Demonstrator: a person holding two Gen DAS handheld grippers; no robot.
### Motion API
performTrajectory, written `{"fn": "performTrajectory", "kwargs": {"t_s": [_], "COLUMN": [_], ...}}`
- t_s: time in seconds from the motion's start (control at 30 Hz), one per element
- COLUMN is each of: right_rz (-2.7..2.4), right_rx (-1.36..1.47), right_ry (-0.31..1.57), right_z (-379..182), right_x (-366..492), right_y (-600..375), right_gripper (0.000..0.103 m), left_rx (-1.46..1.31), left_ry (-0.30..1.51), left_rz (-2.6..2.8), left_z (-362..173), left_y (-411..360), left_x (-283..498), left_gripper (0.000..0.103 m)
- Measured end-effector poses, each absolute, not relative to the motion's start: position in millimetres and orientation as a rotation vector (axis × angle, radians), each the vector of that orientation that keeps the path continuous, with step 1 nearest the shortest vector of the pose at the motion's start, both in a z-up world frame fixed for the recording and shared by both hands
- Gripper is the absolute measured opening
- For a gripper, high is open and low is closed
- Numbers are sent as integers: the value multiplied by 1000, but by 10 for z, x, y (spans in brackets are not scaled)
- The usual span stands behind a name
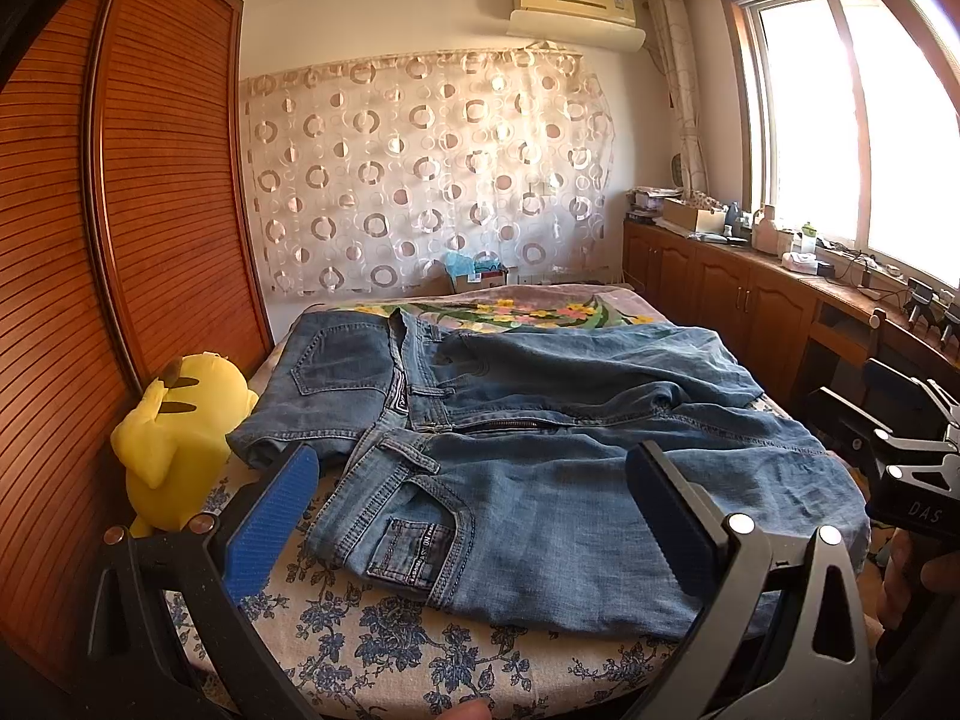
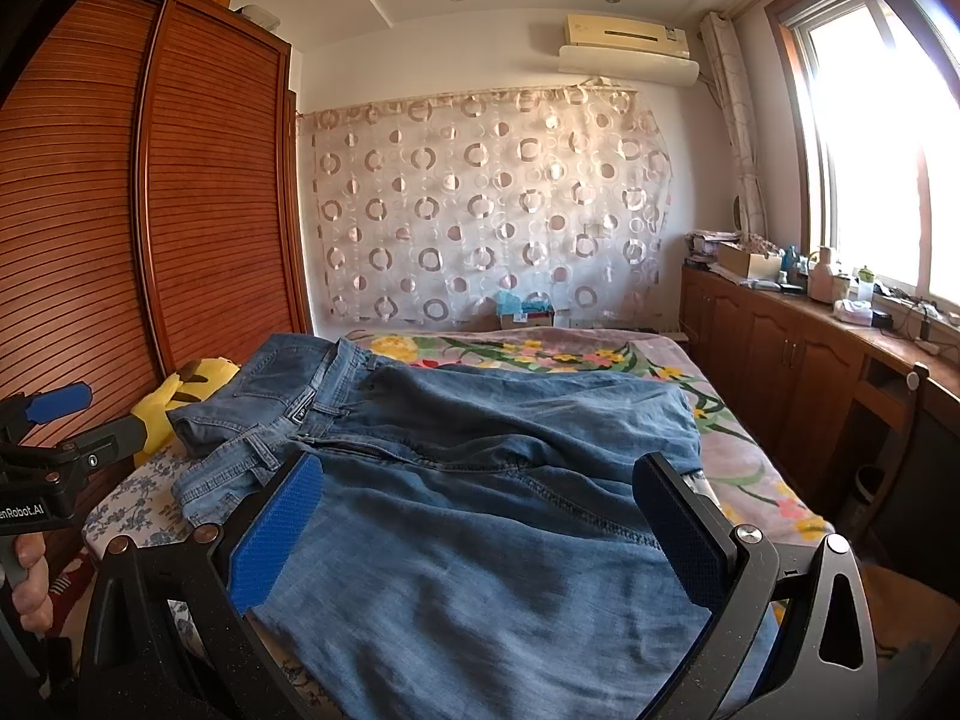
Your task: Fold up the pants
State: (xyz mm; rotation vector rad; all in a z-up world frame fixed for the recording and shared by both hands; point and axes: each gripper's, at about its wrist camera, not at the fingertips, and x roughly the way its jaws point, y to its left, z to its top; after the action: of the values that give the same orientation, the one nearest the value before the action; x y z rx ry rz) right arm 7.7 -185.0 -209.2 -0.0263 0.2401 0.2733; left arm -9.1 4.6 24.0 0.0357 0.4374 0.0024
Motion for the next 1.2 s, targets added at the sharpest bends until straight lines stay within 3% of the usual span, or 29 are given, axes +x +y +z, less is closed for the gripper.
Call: {"fn": "performTrajectory", "kwargs": {"t_s": [0.83, 1.2], "right_rz": [278, 268], "right_rx": [-18, -24], "right_ry": [252, 296], "right_z": [-2118, -2209], "right_x": [94, 185], "right_y": [-1858, -1960], "right_gripper": [103, 103], "left_rx": [36, 13], "left_ry": [445, 503], "left_rz": [2, -2], "left_z": [427, 105], "left_y": [19, 189], "left_x": [-156, 3], "left_gripper": [103, 102]}}
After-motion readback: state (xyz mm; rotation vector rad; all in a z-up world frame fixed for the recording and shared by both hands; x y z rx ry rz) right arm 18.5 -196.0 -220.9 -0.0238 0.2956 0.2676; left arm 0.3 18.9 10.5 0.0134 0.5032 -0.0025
